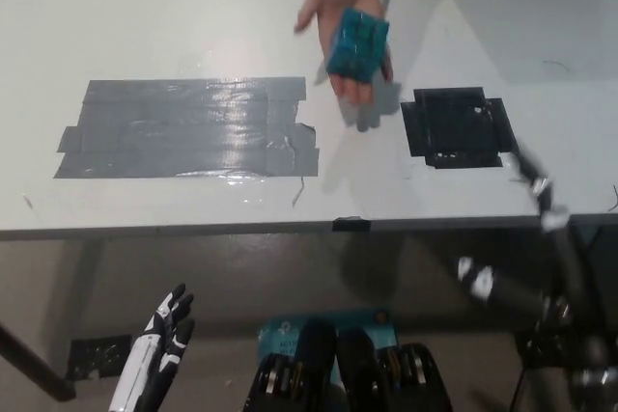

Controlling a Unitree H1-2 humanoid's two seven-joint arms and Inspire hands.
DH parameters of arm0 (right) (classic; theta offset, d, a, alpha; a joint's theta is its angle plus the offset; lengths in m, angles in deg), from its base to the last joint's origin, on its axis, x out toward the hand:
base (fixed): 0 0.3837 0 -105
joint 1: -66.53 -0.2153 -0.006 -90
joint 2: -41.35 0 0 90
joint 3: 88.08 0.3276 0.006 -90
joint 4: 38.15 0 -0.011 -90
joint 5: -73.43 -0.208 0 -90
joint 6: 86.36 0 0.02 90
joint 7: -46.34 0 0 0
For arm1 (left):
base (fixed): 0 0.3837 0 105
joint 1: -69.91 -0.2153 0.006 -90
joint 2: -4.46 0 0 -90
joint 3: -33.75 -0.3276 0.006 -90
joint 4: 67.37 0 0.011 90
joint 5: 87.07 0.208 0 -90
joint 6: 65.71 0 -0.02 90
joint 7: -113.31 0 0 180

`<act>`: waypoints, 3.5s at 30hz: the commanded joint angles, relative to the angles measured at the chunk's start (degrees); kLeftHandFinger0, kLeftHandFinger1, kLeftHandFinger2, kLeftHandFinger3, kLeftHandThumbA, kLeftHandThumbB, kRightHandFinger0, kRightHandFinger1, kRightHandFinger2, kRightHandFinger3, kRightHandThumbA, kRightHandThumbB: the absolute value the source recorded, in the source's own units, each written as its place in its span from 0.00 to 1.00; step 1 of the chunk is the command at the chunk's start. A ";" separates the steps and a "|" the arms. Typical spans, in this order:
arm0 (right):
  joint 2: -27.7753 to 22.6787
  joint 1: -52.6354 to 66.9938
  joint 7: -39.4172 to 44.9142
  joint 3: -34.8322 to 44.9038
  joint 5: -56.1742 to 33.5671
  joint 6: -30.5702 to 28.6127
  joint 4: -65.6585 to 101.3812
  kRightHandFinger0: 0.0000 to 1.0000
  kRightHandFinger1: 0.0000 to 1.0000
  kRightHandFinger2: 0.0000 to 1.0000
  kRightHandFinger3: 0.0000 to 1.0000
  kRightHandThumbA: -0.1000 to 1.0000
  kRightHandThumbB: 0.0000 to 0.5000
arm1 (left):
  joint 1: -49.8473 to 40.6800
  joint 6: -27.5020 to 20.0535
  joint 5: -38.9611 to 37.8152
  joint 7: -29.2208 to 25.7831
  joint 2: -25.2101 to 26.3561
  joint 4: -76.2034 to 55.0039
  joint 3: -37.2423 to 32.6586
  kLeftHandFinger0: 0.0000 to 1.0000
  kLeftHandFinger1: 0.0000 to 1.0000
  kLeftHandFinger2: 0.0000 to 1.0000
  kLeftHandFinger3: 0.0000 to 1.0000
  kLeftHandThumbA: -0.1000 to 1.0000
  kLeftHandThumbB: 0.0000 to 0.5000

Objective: A person hands a rubik's cube to the robot and rhe robot picks it up with its right hand and places it on the black spot on the desk infron tof it

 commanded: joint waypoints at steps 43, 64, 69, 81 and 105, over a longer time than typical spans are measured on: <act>-4.74 -44.55 5.53 -3.50 -0.84 11.97 -48.16 1.00 1.00 1.00 1.00 1.00 1.00 | 2.52 -1.58 0.52 1.58 0.85 -1.60 -0.12 1.00 1.00 1.00 1.00 0.89 0.30; -8.80 -45.94 13.25 -10.95 2.42 10.86 -55.11 1.00 1.00 1.00 1.00 0.91 1.00 | 3.36 -0.62 0.16 2.11 0.78 -1.84 -0.01 1.00 1.00 1.00 1.00 0.87 0.29; -9.95 -46.83 13.25 -13.95 4.68 11.04 -56.87 1.00 1.00 1.00 1.00 0.81 0.99 | 3.62 -0.53 0.47 2.21 1.01 -2.10 -0.11 1.00 1.00 1.00 1.00 0.88 0.29; -7.14 -47.24 -0.07 -10.08 5.48 3.58 -61.51 0.05 0.50 0.86 0.89 0.00 0.40 | 4.88 -0.37 0.34 2.27 0.91 -1.86 -0.03 1.00 1.00 1.00 1.00 0.89 0.31; -10.28 -42.74 -6.34 1.97 3.85 -0.25 -47.41 0.08 0.52 0.89 0.98 0.00 0.32 | 5.14 -0.47 -0.43 2.42 0.88 -1.27 0.43 1.00 1.00 1.00 1.00 0.88 0.29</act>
